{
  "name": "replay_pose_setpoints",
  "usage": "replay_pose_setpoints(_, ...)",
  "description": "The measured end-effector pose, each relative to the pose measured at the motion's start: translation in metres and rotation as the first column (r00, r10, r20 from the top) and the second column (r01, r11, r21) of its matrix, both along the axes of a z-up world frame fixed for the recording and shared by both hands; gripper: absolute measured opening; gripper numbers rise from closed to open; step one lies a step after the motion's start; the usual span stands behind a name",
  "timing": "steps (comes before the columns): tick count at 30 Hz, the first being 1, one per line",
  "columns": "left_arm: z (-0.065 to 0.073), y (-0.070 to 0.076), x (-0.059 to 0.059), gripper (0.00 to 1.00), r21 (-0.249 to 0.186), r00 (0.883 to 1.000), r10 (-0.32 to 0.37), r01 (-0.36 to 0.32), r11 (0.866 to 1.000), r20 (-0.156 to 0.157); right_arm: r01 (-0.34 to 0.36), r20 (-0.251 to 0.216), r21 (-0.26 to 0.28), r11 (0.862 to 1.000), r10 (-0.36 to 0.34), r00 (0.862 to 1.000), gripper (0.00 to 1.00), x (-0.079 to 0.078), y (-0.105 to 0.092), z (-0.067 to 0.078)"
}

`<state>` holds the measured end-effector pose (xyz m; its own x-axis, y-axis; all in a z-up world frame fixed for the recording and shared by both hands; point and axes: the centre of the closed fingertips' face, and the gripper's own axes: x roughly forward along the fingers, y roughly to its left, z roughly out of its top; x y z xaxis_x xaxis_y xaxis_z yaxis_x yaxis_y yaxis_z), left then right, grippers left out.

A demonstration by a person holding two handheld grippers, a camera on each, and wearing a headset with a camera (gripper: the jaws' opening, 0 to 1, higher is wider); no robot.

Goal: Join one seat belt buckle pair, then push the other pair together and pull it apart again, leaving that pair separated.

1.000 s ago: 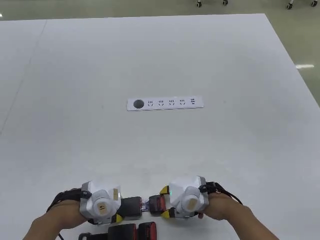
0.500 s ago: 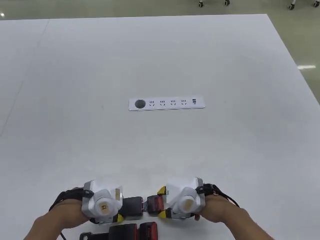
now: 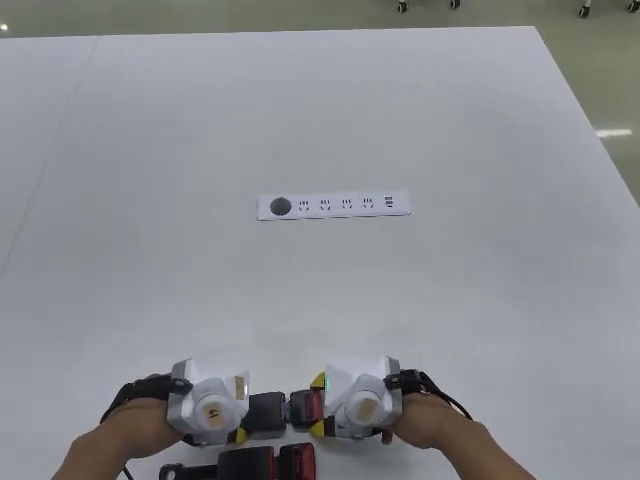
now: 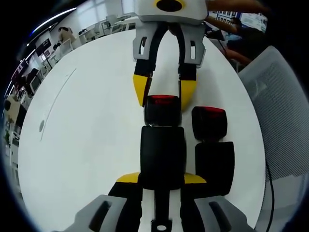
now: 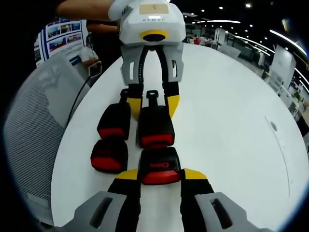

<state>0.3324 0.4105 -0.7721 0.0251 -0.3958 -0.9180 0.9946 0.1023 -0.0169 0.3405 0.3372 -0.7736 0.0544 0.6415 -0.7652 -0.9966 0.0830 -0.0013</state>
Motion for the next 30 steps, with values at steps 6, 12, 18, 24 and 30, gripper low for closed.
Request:
replay_pose_setpoints(6,-0.001,0.001,0.000,0.29,0.001,1.000,0.001,-0.001,1.000,0.001,0.016,-0.005,-0.005,1.000,-0.016,1.000,0.26,0.001,0.000,-0.004)
replay_pose_setpoints(12,-0.002,0.001,0.000,0.30,0.003,1.000,0.002,-0.002,1.000,-0.001,0.016,-0.003,-0.008,1.000,-0.016,1.000,0.26,0.001,0.000,-0.001)
replay_pose_setpoints(18,-0.002,0.001,0.000,0.30,0.004,1.000,0.001,-0.001,1.000,0.000,0.010,0.003,-0.006,1.000,-0.010,1.000,0.27,0.000,0.000,0.003)
replay_pose_setpoints(24,-0.001,0.001,0.001,0.30,-0.009,1.000,0.004,-0.004,1.000,0.000,0.003,0.011,0.011,1.000,-0.003,1.000,0.28,0.001,-0.001,0.002)
replay_pose_setpoints(30,-0.004,0.002,0.000,0.31,0.021,1.000,-0.012,0.012,1.000,-0.003,-0.005,0.015,-0.001,1.000,0.005,1.000,0.28,0.001,-0.013,0.002)
